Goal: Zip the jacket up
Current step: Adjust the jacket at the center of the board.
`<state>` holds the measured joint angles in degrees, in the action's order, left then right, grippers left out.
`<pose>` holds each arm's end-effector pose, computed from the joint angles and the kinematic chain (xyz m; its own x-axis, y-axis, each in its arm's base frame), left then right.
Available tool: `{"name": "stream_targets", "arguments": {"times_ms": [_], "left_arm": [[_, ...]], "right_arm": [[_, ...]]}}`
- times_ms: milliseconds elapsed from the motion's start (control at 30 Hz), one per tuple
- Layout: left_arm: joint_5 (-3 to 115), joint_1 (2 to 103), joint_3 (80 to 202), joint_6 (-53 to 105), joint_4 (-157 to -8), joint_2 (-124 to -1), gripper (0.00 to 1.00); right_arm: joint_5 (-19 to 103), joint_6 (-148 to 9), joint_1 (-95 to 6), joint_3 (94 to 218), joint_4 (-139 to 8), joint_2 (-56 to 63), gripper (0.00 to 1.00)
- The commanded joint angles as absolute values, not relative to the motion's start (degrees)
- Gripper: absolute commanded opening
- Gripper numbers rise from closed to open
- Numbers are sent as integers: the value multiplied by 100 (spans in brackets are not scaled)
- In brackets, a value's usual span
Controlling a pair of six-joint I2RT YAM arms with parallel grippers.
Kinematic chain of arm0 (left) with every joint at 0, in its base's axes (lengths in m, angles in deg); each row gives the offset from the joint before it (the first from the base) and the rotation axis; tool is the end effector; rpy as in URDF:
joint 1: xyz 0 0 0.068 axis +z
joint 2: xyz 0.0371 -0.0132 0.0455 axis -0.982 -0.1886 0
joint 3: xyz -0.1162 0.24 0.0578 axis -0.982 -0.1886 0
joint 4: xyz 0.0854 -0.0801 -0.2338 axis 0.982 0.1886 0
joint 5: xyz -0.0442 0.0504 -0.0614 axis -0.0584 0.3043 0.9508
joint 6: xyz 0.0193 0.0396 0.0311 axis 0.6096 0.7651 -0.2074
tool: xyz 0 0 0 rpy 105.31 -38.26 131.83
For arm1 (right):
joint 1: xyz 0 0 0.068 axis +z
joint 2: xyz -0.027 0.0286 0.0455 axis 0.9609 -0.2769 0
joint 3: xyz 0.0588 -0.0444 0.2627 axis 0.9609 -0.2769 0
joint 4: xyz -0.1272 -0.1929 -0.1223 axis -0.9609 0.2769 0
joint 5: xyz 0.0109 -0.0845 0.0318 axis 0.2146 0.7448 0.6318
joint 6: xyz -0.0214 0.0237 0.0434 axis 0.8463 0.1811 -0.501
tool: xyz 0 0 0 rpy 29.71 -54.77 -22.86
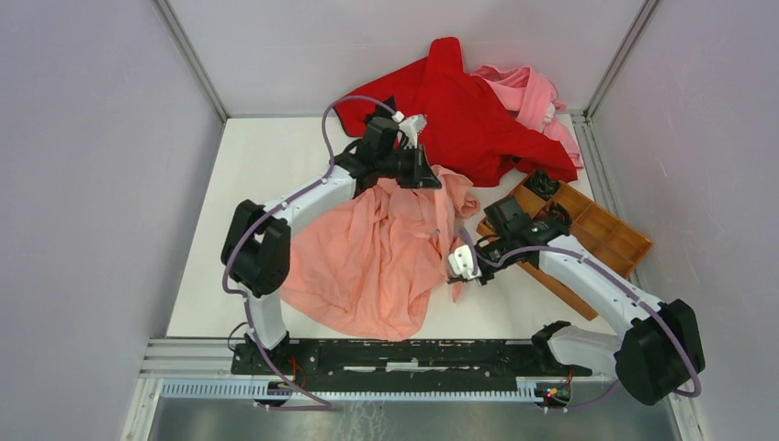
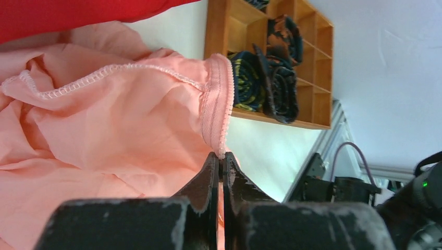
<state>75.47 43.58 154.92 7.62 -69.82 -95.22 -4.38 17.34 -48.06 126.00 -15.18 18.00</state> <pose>0.3482 -0.2691 0.2720 -0.7898 0.0275 -0.6127 0.5099 0.5847 -0.6310 0.1620 0.1106 0.2344 0.3256 -0.4832 -0.8127 -0.9268 -0.3334 -0.1731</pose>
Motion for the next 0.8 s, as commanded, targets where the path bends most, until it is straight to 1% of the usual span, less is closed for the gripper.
{"name": "stream_targets", "arguments": {"times_ms": [0,100,167,333,467,567,600,633,700,767], "left_arm": [[8119,4527,15858,1039,-6984,-9133,2],[8034,4640,15933,1362,-6633,-8946,2],[7955,4730,16040,1669,-6094,-8851,2],[7860,4944,15922,2179,-5436,-8662,2],[7705,5157,15632,2335,-5386,-8545,3],[7726,5283,15437,2283,-5563,-8522,5],[7726,5331,15341,2245,-5697,-8500,5],[7730,5372,15216,2147,-5841,-8473,7],[7716,5437,14946,2005,-6163,-8361,13],[7668,5510,14626,1819,-6562,-8210,18]], "right_arm": [[-357,488,-4040,12837,-2525,1659,1],[172,-283,-3435,12797,-3452,1562,5],[569,-697,-3037,12832,-3957,1366,7],[1152,-1424,-2354,13434,-4359,403,7],[784,-2049,-2275,14048,-4405,-323,6],[661,-2160,-2123,14230,-4352,-561,8],[683,-2175,-2064,14261,-4298,-590,10],[684,-2199,-2034,14279,-4250,-586,14],[581,-2059,-2023,14299,-3962,-514,33],[594,-1712,-2031,14185,-3718,-306,46]]}}
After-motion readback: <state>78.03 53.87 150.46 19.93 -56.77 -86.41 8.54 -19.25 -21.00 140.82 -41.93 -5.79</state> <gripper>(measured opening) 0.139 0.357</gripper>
